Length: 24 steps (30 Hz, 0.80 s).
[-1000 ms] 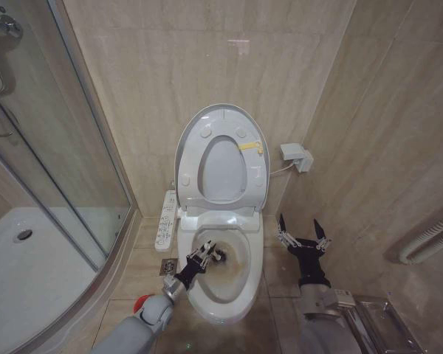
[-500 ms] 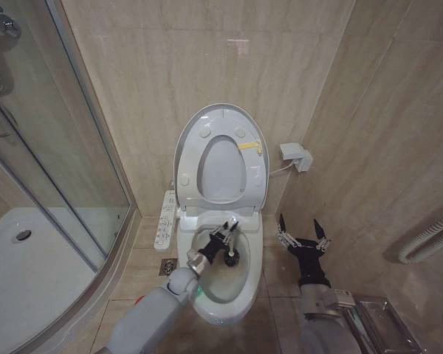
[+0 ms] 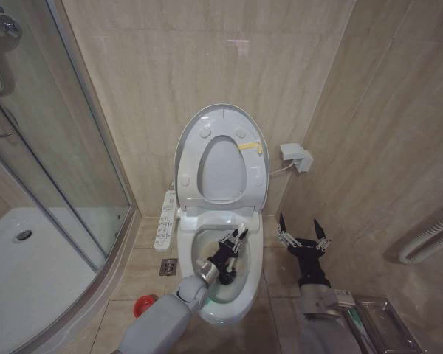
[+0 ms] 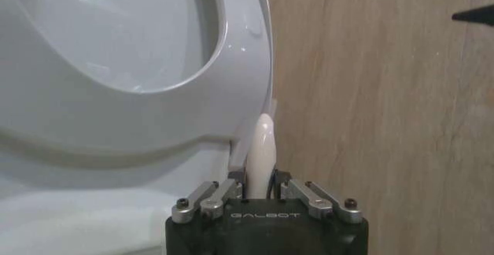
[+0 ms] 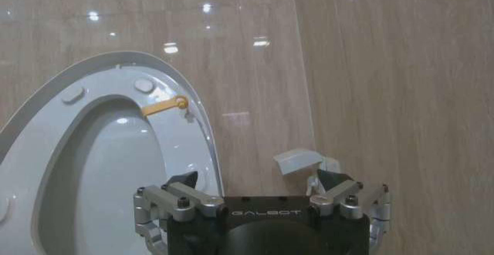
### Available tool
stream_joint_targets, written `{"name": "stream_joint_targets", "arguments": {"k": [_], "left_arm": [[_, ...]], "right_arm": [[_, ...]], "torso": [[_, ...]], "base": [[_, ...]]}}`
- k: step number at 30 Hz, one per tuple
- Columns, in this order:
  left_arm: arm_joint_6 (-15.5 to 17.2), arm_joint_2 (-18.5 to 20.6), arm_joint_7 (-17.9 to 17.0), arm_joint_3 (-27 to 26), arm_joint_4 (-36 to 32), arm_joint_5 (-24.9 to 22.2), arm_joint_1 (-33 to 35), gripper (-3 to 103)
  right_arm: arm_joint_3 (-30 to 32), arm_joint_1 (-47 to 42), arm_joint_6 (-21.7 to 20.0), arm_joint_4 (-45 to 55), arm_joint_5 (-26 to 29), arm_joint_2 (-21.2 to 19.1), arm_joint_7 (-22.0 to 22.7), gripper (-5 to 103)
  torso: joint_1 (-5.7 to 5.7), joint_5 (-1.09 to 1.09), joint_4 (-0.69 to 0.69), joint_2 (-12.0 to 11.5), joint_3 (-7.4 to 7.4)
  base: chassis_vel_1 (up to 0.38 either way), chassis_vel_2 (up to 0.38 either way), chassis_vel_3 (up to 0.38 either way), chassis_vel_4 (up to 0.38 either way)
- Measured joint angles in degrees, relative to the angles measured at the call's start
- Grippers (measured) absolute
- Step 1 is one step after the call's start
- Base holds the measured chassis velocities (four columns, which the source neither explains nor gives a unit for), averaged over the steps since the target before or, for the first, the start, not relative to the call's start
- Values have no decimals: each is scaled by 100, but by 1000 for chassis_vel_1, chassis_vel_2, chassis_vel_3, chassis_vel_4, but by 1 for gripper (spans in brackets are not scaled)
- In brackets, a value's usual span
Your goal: Open the toilet lid, clean the toilet bowl with a toilet brush, close the toilet lid, and flush.
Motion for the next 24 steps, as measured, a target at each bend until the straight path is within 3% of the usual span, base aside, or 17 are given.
{"name": "stream_joint_targets", "arguments": {"k": [9,18,24], "left_arm": [[6,-32,50,3,85,0,-205,22],[-7,-408,201,102,178,-28,-473,21],[-170,-316,331,300,569,-47,-305,21]], "right_arm": [[0,0,0,0,0,0,0,100],[0,0,0,0,0,0,0,100],[0,0,0,0,0,0,0,100]], "torso": [[0,2,3,-1,2],[1,2,-1,-1,2],[0,0,0,0,0]], "base": [[0,0,0,0],[0,0,0,0],[0,0,0,0]]}}
